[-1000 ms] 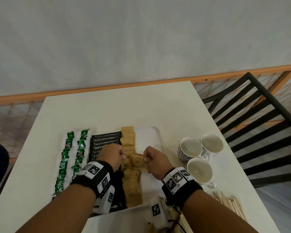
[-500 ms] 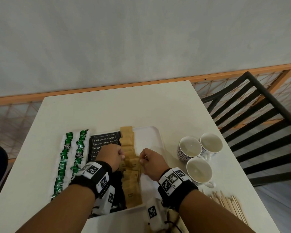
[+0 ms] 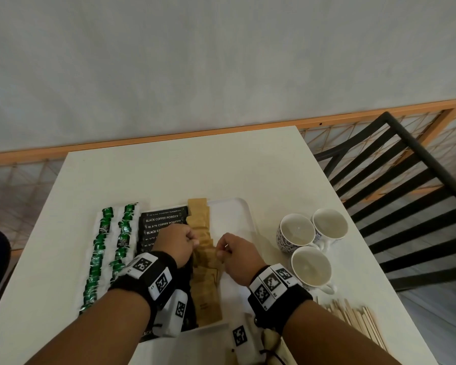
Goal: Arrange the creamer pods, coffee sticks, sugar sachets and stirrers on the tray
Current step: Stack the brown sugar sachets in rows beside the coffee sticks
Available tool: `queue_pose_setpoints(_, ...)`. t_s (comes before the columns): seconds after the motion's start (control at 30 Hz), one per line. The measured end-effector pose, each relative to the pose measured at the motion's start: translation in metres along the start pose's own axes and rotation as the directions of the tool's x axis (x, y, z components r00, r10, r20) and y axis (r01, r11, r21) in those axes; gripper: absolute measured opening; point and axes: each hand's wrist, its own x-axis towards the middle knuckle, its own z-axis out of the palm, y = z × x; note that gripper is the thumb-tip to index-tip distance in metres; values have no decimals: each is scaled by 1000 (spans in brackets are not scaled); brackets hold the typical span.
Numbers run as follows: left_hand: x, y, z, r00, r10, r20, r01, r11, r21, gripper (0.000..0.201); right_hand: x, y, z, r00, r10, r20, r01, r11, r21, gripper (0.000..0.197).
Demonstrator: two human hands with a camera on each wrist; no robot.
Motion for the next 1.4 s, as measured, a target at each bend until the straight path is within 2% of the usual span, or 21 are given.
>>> queue_pose_setpoints(0.1, -2, -1, 2, 1000, 2, -4, -2, 999, 36, 7, -3, 0, 9, 999, 32, 40, -30, 999, -40, 8)
queue_pose_setpoints(0.23, -4, -1, 1, 1000, -1, 7, 0, 999, 54, 11, -2, 0, 14, 998, 55, -16, -57, 991, -124, 11)
queue_pose_setpoints(0.33, -5, -1, 0, 1000, 7, 20, -7, 999, 45, 9, -3, -2, 17, 993, 112, -39, -115, 987, -108, 17)
queue_pose_setpoints(0.43, -9, 0, 0, 1000, 12, 20, -13, 999, 37, 17, -7, -8, 17, 995, 90, -41, -95, 986, -136, 7)
queue_pose_setpoints(0.6, -31, -5, -8, 996, -60, -62, 57, 997, -46, 25, -14, -12, 14, 997, 81, -19, -83, 975, -208, 26)
queue_pose_setpoints(0.77, -66, -22, -3, 991, -135, 21, 137, 980, -144, 21, -30, -15, 11, 992, 78, 100, -45, 956, -291, 32)
queue_pose_setpoints(0.9, -82, -19, 11, 990, -131, 56, 138, 978, -159, 23, -35, -18, 16, 988, 116, 100, -90, 968, -236, 31)
queue_pose_setpoints(1.1, -85, -12, 13, 993, -117, 30, 121, 966, -228, 28, -31, -12, 17, 996, 37, 86, -11, 956, -292, 36)
queue_pose_setpoints(1.27, -88, -10, 7, 993, -115, 13, 115, 960, -256, 27, -39, -6, 6, 999, 30, 39, -23, 987, -159, 38)
queue_pose_setpoints(1.33, -95, -11, 3, 997, -77, -19, 71, 973, -221, 25, -48, -3, -4, 999, -38, 28, 43, 985, -169, 32)
queue_pose_setpoints(1.4, -106, -15, 0, 999, -12, -38, 4, 981, -194, 19, -61, 1, -17, 989, -119, 83, 135, 966, -219, 25)
